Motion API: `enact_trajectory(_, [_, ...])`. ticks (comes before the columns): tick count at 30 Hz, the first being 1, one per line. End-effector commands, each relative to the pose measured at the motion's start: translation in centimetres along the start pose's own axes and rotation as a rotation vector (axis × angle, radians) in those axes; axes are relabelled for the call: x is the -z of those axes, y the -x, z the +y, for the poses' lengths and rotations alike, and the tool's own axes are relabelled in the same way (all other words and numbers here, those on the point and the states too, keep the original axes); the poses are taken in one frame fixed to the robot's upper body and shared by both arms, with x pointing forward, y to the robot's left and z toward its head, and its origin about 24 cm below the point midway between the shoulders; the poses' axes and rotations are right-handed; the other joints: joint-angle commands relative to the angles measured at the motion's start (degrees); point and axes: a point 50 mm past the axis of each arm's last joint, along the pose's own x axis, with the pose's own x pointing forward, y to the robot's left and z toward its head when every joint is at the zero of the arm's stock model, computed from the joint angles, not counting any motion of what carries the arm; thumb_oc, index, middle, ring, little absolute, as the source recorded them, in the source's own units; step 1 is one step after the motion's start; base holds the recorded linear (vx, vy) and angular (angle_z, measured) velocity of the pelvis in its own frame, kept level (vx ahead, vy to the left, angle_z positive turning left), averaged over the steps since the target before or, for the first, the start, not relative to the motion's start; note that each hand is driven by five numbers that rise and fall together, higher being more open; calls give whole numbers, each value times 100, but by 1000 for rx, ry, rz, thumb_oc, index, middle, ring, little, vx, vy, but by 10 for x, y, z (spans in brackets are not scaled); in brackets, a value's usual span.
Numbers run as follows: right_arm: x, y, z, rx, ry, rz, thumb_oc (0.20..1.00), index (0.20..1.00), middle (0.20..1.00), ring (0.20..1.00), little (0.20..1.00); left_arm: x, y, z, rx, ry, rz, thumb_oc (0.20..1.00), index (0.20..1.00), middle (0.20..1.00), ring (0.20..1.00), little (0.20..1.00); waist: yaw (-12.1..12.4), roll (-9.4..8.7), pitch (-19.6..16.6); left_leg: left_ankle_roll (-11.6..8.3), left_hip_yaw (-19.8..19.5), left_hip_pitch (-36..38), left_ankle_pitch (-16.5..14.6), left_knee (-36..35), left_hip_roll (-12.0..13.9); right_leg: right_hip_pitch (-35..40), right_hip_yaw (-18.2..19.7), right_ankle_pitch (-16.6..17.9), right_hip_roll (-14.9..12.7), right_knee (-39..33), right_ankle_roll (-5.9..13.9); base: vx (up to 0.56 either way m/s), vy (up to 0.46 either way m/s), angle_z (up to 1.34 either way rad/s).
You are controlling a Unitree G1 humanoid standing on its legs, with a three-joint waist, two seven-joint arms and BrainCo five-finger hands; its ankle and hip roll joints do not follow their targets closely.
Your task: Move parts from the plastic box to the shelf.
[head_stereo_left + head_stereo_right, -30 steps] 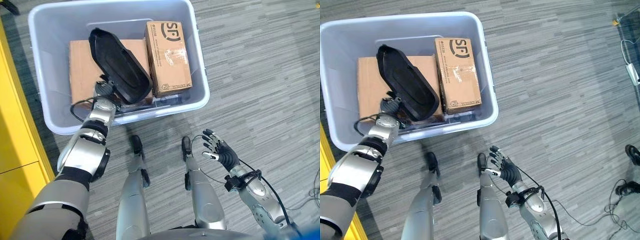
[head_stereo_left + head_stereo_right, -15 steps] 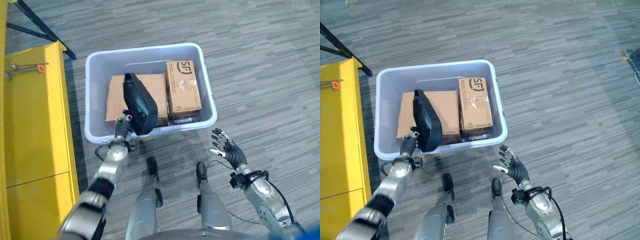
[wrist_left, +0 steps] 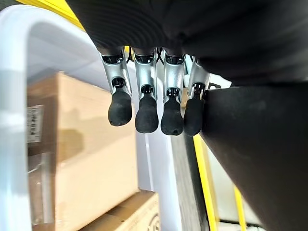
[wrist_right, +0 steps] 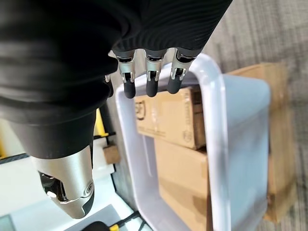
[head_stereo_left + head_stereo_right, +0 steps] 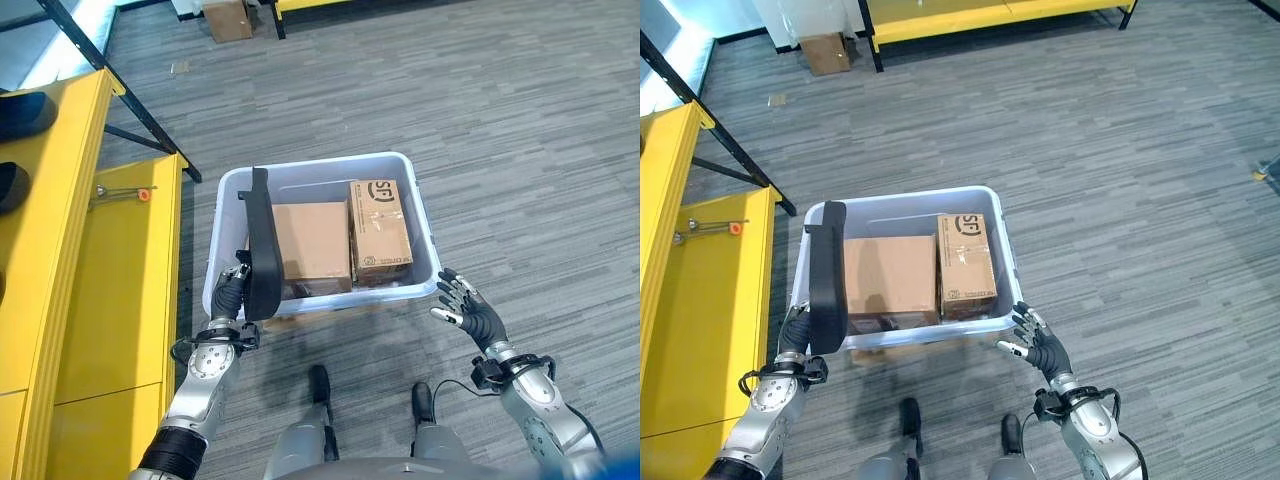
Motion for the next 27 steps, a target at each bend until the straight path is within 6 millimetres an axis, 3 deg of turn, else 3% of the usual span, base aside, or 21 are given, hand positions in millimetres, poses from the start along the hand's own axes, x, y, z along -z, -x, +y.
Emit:
enact_trajectory(1, [-16, -2, 5, -35, -1, -81, 1000, 1000, 1000, 1000, 1000, -38, -9, 15, 13, -60, -187, 200, 200, 200, 200, 200, 73, -161, -239, -422, -287, 18, -305, 510, 774, -58, -210, -174, -340, 464, 153, 33, -52, 5])
enact_trajectory(10, [-19, -4, 7, -53, -1, -90, 1000, 1000, 1000, 1000, 1000, -27, 7, 11, 69, -50, -143, 200, 200, 200, 200, 200, 118, -36, -382, -439, -420, 324, -255, 476, 919, 184, -225, -543, -149, 804, 29, 15, -63, 7])
enact_trajectory(11, [-19, -4, 8, -59, 5, -90, 1000, 1000, 1000, 1000, 1000, -25, 10, 12, 74, -50, -134, 200, 200, 200, 200, 200, 136, 21, -392, -447, -505, 378, -197, 493, 993, 193, -232, -744, -29, 1050, -55, -6, -84, 9])
enact_trajectory(18, [-24, -7, 7, -84, 43, -102, 1000, 1000, 1000, 1000, 1000, -24, 18, 14, 72, -2, -124, 200, 200, 200, 200, 200, 192, 130, -303, -438, -692, 446, -53, 602, 1184, 58, -286, -1195, 218, 1819, -301, -36, -114, 13])
enact_trajectory(19, [-30, -15, 10, -114, 77, -118, 1000, 1000, 1000, 1000, 1000, -28, 19, 16, 62, 18, -142, 200, 200, 200, 200, 200, 255, 169, -191, -435, -831, 400, 89, 673, 1288, -99, -334, -1405, 373, 2214, -443, -140, -247, 30])
enact_trajectory(21, [-40, -22, 13, -144, 88, -150, 1000, 1000, 1000, 1000, 1000, -30, 20, 19, 36, 55, -151, 200, 200, 200, 200, 200, 370, 232, 65, -488, -1047, 256, 422, 712, 1406, -373, -408, -1524, 538, 2577, -591, -226, -249, 28])
enact_trajectory(22, [-40, -22, 13, -144, 89, -151, 1000, 1000, 1000, 1000, 1000, -30, 20, 19, 35, 55, -152, 200, 200, 200, 200, 200, 359, 235, 64, -493, -1062, 241, 429, 712, 1409, -386, -419, -1527, 541, 2589, -596, -367, -268, 26])
enact_trajectory(23, [-46, -25, 11, -151, 120, -168, 1000, 1000, 1000, 1000, 1000, -29, 24, 20, 32, 96, -151, 200, 200, 200, 200, 200, 478, 290, 347, -607, -1255, -42, 1069, 517, 1374, -592, -548, -1519, 593, 2566, -686, -236, -154, 27])
enact_trajectory(26, [-46, -24, 7, -144, 141, -160, 1000, 1000, 1000, 1000, 1000, -25, 28, 21, 26, 106, -140, 200, 200, 200, 200, 200, 536, 310, 365, -669, -1193, -116, 1267, 256, 1347, -604, -698, -1512, 551, 2493, -688, -112, -124, 47])
enact_trajectory(27, [-44, -22, 4, -128, 144, -156, 1000, 1000, 1000, 1000, 1000, -25, 28, 22, 20, 106, -138, 200, 200, 200, 200, 200, 530, 294, 366, -673, -898, -154, 1311, 183, 1369, -539, -821, -1494, 485, 2379, -706, -73, -135, 56])
